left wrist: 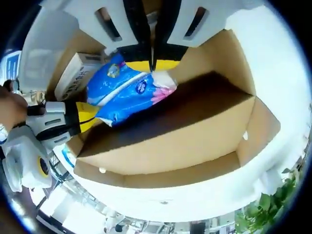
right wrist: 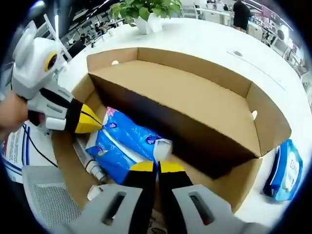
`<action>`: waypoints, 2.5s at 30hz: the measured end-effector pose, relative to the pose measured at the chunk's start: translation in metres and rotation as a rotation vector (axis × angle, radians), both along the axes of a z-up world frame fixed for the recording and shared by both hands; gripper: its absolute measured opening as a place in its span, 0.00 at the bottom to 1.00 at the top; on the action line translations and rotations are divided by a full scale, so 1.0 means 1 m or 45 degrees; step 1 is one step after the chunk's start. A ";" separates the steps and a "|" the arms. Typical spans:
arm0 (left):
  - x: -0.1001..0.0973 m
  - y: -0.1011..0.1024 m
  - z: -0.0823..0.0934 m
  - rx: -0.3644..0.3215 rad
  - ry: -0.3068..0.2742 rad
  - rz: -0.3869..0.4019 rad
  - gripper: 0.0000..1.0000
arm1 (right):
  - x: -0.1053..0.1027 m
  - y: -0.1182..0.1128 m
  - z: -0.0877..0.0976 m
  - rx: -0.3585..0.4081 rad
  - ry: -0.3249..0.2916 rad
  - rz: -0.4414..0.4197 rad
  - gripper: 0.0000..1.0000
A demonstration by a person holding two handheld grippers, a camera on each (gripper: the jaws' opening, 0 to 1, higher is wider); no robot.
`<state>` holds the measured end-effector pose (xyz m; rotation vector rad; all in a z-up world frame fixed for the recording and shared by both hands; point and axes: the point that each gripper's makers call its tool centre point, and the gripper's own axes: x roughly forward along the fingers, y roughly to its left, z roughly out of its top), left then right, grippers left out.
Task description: Operate the shoe box by opening the lid, removing the specified soft item, and placing it in the target area until the item is outside and the box remains undamaged.
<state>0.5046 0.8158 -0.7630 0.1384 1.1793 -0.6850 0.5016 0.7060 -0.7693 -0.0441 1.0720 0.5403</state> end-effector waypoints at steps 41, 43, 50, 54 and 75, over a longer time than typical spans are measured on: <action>0.007 -0.008 -0.006 0.050 -0.020 0.040 0.00 | -0.004 0.006 0.002 -0.105 -0.142 0.076 0.00; 0.007 -0.007 -0.003 0.042 -0.030 0.041 0.00 | -0.004 0.004 0.005 -0.080 -0.135 0.057 0.00; 0.006 -0.009 0.012 -0.003 -0.045 0.052 0.00 | -0.004 0.002 0.020 -0.032 -0.158 0.020 0.00; 0.006 -0.010 0.028 -0.021 -0.056 0.050 0.00 | -0.005 0.001 0.032 -0.005 -0.173 0.004 0.00; 0.006 -0.032 0.098 -0.070 -0.161 -0.064 0.00 | -0.004 -0.019 0.108 0.030 -0.333 -0.096 0.00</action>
